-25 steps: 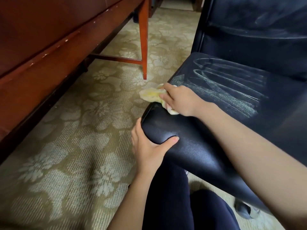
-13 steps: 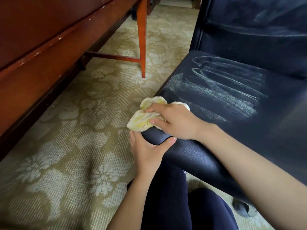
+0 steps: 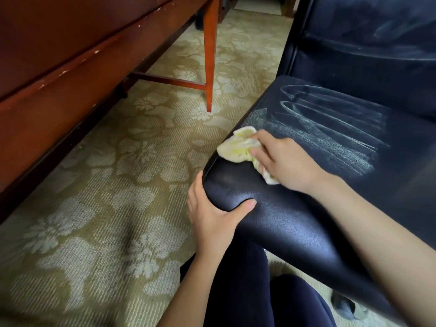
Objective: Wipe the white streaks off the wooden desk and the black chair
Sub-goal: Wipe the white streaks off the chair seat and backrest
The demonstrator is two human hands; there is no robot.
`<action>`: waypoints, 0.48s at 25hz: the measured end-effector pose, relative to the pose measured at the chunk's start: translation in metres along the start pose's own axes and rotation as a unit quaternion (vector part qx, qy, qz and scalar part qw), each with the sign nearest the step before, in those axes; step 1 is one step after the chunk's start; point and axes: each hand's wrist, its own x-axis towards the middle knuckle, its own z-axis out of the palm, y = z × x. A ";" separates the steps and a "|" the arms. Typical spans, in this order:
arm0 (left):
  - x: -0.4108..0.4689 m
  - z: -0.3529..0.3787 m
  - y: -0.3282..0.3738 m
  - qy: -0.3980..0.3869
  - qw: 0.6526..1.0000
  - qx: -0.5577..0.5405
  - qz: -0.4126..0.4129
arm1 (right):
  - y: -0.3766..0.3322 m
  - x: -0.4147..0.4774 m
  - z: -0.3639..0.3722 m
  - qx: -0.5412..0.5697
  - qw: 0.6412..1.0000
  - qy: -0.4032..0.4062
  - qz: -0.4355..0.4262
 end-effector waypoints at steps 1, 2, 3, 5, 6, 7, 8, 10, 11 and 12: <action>0.000 0.000 0.000 -0.001 1.000 0.001 -0.003 | 0.000 0.016 0.005 0.005 1.000 0.007 0.023; 0.000 -0.001 0.001 -0.002 1.000 0.002 -0.006 | 0.000 0.032 0.009 0.008 0.999 0.008 0.050; 0.000 -0.001 0.001 -0.002 1.000 0.003 -0.009 | 0.000 0.047 0.015 0.009 0.997 0.005 0.080; 0.001 -0.002 0.003 -0.001 1.000 0.005 -0.013 | -0.008 0.069 0.025 -0.004 0.991 -0.014 0.131; 0.001 -0.002 0.004 0.000 1.000 0.006 -0.014 | -0.014 0.075 0.029 -0.021 0.990 -0.026 0.134; 0.001 -0.002 0.004 0.001 1.000 0.006 -0.014 | -0.021 0.076 0.033 -0.038 0.991 -0.035 0.120; 0.001 -0.002 0.005 0.003 1.000 0.008 -0.014 | -0.027 0.073 0.035 -0.048 0.993 -0.040 0.096; -0.001 -0.003 0.006 0.005 1.000 0.015 -0.014 | -0.035 0.055 0.033 -0.049 0.997 -0.031 0.051; -0.001 -0.003 0.006 0.003 1.000 0.019 -0.013 | -0.036 0.044 0.032 -0.039 0.998 -0.019 0.038; -0.001 -0.003 0.006 0.000 1.000 0.025 -0.012 | -0.037 0.030 0.029 -0.026 0.999 -0.005 0.031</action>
